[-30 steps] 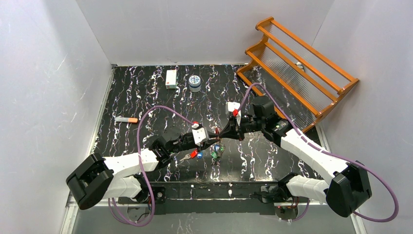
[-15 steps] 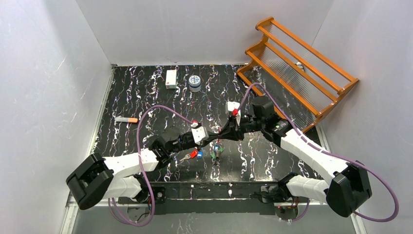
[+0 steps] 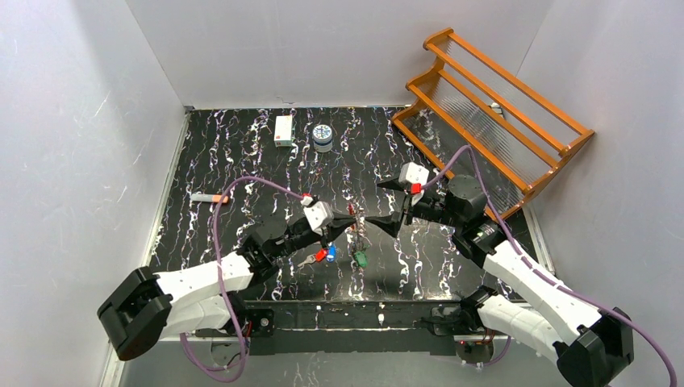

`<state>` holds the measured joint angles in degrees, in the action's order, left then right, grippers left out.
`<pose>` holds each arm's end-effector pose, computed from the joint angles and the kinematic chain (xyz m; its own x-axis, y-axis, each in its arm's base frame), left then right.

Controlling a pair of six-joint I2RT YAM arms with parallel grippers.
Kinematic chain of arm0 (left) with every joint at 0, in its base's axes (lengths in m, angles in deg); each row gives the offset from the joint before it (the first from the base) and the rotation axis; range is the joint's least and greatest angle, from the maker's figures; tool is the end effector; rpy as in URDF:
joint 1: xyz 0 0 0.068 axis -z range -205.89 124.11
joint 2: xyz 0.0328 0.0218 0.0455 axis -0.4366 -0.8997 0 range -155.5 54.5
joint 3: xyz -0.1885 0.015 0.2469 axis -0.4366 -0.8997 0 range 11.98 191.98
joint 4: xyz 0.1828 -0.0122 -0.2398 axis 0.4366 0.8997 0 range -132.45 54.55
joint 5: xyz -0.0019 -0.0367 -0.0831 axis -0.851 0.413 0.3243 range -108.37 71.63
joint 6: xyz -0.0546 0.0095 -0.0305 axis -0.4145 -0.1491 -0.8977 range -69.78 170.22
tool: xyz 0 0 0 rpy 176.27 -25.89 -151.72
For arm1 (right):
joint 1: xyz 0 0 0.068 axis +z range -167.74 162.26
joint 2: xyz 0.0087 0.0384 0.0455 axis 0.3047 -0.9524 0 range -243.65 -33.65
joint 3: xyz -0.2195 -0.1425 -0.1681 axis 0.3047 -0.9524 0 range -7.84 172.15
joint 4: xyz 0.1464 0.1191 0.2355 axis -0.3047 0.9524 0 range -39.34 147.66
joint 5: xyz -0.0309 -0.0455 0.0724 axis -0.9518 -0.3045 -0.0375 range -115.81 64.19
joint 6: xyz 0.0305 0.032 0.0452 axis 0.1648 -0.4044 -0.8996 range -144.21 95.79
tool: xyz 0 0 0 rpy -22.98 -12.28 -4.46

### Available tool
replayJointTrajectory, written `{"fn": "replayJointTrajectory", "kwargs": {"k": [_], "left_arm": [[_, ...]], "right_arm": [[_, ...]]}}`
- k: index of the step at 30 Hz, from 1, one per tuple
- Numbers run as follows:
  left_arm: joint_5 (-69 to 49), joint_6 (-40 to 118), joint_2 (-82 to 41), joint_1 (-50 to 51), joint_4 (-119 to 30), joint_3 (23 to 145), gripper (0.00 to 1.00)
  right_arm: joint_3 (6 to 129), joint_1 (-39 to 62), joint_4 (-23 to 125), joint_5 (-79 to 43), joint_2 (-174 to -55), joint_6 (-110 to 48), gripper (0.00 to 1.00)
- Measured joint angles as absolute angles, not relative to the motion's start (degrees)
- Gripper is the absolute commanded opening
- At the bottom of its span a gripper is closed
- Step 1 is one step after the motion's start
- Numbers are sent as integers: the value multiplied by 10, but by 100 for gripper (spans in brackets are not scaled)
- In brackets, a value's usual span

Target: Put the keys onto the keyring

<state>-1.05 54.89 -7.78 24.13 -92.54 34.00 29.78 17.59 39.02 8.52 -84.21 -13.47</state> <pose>0.1534 -0.2052 0.2624 0.1843 -0.0988 -0.9779 0.9080 0.3980 0.1309 0.1759 0.1583 0.3393 0.1566 -0.0777 -0.9846 -0.9246 0.3391 -0.1738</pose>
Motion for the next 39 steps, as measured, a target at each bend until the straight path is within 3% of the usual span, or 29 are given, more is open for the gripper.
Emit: {"fn": "replayJointTrajectory", "kwargs": {"k": [17,26,34,39], "left_arm": [[-123,406,52,241,-893,303,0],[-247,413,33,232,-722,387,0],[-172,392,-1,59,-681,420,0],[-121,402,5,2,-649,431,0]], "right_arm": [[298,176,370,52,-867,-164,99],[287,176,364,-43,-942,-292,99],[306,176,421,-107,-1040,-392,99],[323,175,450,-87,-1096,-455,90]]}}
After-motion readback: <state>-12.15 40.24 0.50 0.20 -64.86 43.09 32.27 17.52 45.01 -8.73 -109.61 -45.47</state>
